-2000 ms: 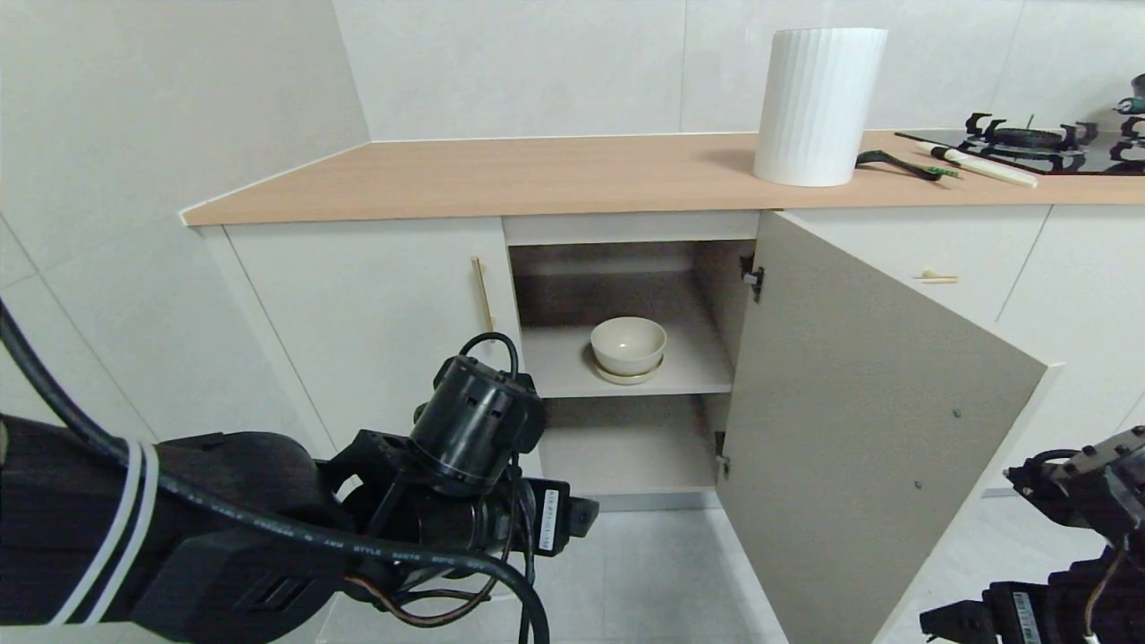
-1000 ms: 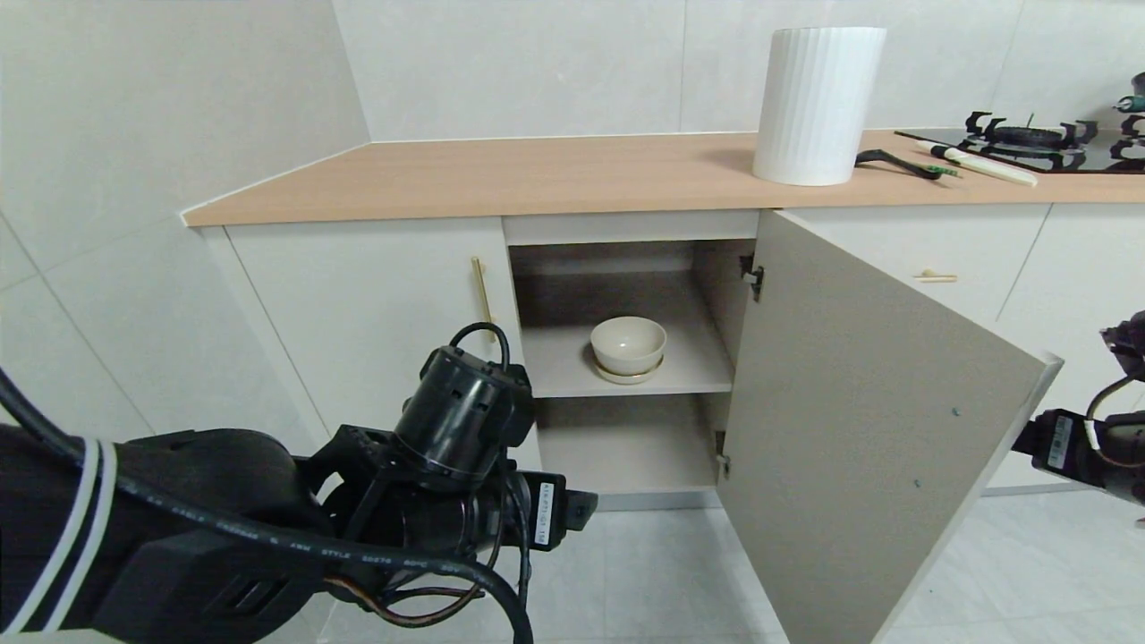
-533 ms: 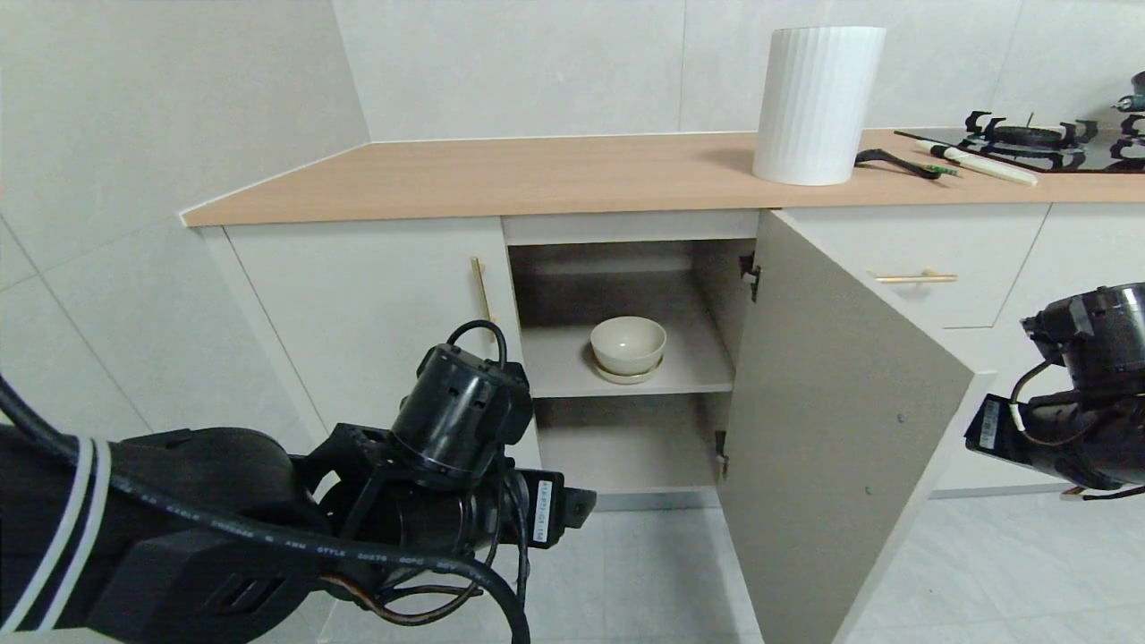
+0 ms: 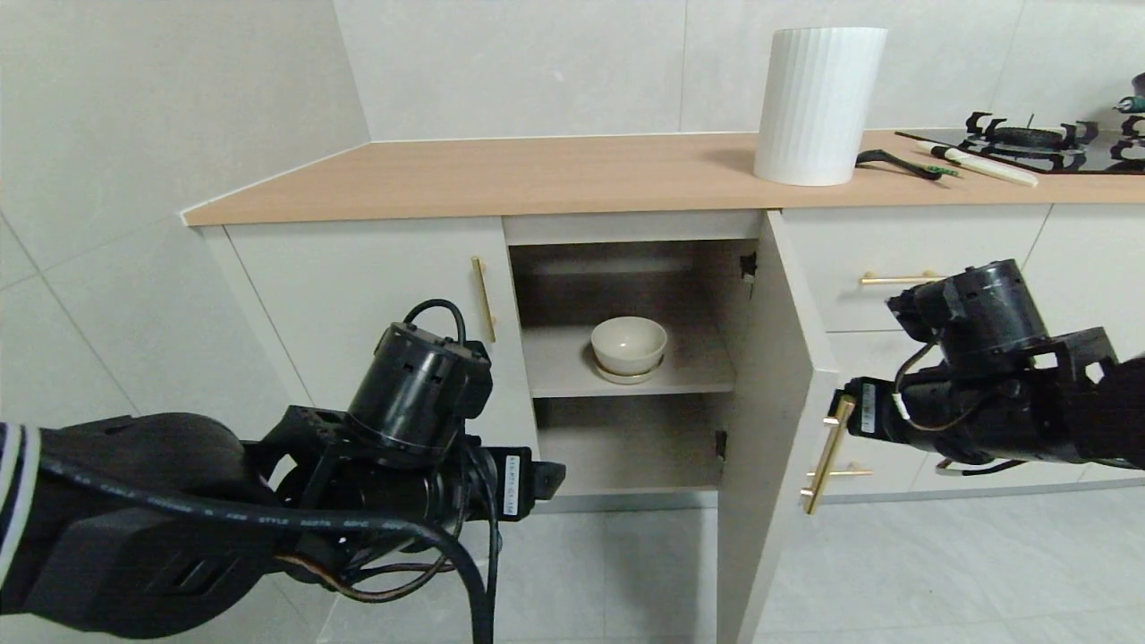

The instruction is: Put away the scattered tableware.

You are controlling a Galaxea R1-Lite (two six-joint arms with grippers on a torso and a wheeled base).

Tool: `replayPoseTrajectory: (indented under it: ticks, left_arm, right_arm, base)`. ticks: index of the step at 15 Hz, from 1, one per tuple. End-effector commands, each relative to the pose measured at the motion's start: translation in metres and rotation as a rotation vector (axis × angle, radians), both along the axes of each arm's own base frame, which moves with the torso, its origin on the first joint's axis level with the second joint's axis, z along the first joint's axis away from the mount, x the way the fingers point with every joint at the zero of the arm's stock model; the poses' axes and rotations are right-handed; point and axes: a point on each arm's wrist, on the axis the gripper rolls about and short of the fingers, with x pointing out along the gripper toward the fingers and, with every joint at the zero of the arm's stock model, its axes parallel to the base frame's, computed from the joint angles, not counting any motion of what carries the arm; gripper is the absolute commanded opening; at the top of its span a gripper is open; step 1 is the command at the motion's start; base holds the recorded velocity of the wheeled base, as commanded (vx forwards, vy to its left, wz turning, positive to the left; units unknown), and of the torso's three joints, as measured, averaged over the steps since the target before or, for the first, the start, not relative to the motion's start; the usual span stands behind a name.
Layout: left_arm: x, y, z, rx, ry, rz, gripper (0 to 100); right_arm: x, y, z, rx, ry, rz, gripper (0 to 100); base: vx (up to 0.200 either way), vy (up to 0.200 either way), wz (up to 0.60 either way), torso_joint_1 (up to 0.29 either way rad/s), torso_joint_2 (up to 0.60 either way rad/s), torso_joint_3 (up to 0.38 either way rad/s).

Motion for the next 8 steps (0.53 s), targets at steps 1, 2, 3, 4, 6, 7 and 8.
replayPoseTrajectory:
  ticks: [1, 2, 3, 4, 6, 7, 8]
  left_arm:
    - [-0.008, 0.010, 0.008, 0.001, -0.025, -0.004, 100]
    - [-0.009, 0.011, 0.009, 0.000, -0.029, -0.002, 100]
    - [-0.007, 0.016, 0.012, -0.005, -0.038, 0.013, 100]
    - [-0.007, 0.020, 0.017, -0.008, -0.052, 0.020, 100]
    - [-0.007, 0.028, 0.023, -0.011, -0.076, 0.033, 100]
    - [-0.008, 0.030, 0.026, -0.017, -0.085, 0.036, 100]
    - [-0.009, 0.031, 0.028, -0.020, -0.092, 0.039, 100]
  right_arm:
    - [0.027, 0.031, -0.014, -0.004, 0.024, 0.054, 100]
    - [0.034, 0.035, -0.017, -0.004, 0.026, 0.059, 100]
    - [0.044, 0.040, -0.022, -0.004, 0.031, 0.061, 100]
    - [0.050, 0.043, -0.024, -0.003, 0.034, 0.065, 100]
    - [0.064, 0.052, -0.030, 0.032, 0.046, 0.108, 100]
    - [0.071, 0.055, -0.032, 0.039, 0.045, 0.115, 100]
    - [0.076, 0.058, -0.034, 0.040, 0.042, 0.116, 100]
  base:
    - [0.000, 0.000, 0.00, 0.000, 0.00, 0.000]
    - [0.000, 0.000, 0.00, 0.000, 0.00, 0.000]
    - [0.000, 0.000, 0.00, 0.000, 0.00, 0.000]
    - [0.000, 0.000, 0.00, 0.000, 0.00, 0.000]
    - [0.000, 0.000, 0.00, 0.000, 0.00, 0.000]
    - [0.000, 0.000, 0.00, 0.000, 0.00, 0.000]
    - [0.000, 0.000, 0.00, 0.000, 0.00, 0.000]
